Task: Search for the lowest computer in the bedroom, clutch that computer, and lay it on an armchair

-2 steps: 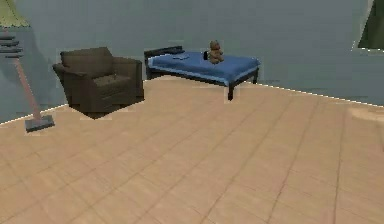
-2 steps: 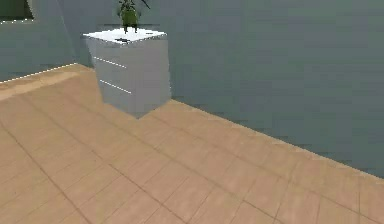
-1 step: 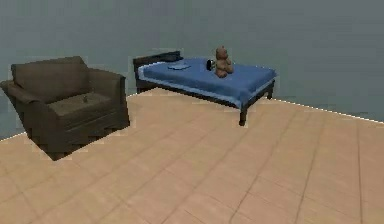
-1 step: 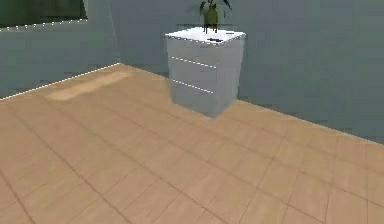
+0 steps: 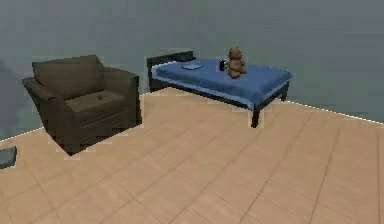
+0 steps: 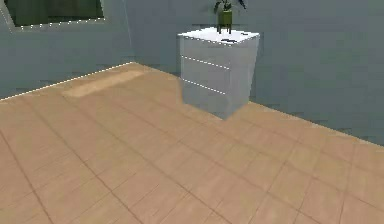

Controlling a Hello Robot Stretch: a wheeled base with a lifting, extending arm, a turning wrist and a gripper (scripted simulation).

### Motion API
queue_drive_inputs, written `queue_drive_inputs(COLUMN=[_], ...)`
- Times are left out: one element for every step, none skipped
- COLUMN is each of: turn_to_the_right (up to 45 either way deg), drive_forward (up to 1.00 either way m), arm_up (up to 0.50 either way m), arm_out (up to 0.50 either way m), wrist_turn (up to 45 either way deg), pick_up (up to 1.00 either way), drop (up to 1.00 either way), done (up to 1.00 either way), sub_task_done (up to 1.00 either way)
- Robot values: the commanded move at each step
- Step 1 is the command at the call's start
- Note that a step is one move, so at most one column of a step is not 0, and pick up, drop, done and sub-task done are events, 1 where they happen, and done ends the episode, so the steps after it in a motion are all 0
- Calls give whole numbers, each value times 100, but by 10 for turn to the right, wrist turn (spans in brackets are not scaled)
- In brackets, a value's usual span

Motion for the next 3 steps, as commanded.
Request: queue_drive_inputs(turn_to_the_right=[0,0,0], drive_forward=[100,100,55], arm_up=[0,0,0], arm_out=[0,0,0], wrist_turn=[0,0,0], pick_up=[0,0,0], drop=[0,0,0], done=[0,0,0], sub_task_done=[0,0,0])
